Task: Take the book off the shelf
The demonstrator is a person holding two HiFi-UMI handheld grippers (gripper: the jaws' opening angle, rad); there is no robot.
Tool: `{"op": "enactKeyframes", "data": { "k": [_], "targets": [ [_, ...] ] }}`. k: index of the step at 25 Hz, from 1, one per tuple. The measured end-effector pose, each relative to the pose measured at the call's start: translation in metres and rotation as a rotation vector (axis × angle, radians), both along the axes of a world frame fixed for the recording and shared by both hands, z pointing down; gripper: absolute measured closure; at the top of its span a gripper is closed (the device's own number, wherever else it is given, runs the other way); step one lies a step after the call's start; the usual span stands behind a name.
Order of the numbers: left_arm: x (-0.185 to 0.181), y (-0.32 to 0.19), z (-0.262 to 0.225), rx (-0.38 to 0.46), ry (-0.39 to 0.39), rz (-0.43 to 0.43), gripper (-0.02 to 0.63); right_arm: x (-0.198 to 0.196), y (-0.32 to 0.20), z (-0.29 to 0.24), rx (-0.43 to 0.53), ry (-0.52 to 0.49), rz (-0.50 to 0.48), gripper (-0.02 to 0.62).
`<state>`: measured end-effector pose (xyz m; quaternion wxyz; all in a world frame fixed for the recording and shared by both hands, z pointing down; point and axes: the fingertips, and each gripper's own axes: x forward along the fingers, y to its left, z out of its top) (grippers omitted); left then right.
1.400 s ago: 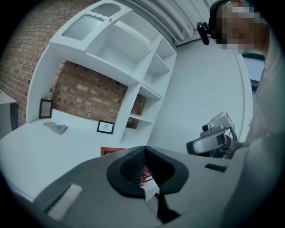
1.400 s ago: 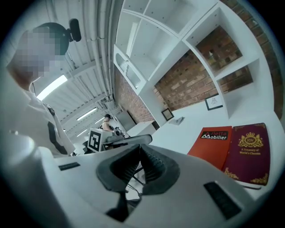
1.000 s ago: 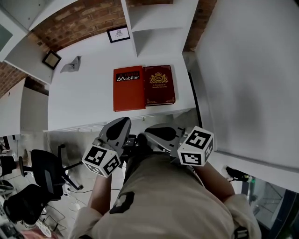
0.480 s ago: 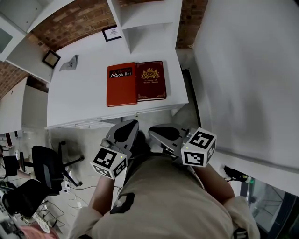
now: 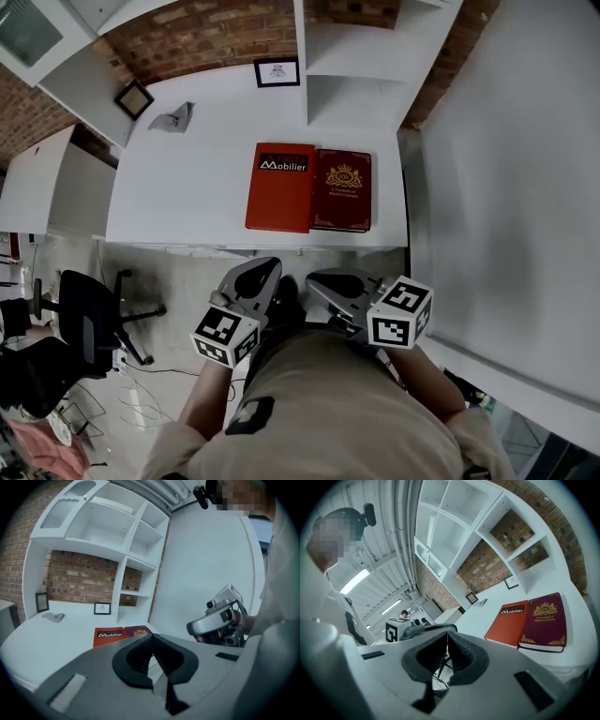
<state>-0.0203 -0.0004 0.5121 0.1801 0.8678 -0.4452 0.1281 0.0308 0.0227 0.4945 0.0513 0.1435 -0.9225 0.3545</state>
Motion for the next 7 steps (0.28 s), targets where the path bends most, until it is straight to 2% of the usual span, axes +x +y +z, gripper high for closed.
{"op": "enactKeyframes", "data": {
  "k": [7],
  "targets": [
    [-0.082,-0.041,0.014,-0.061,0.007,-0.056,0.603,-0.070,-0.040,0.009,-0.041,0.040,-0.023,0.588]
  ]
}}
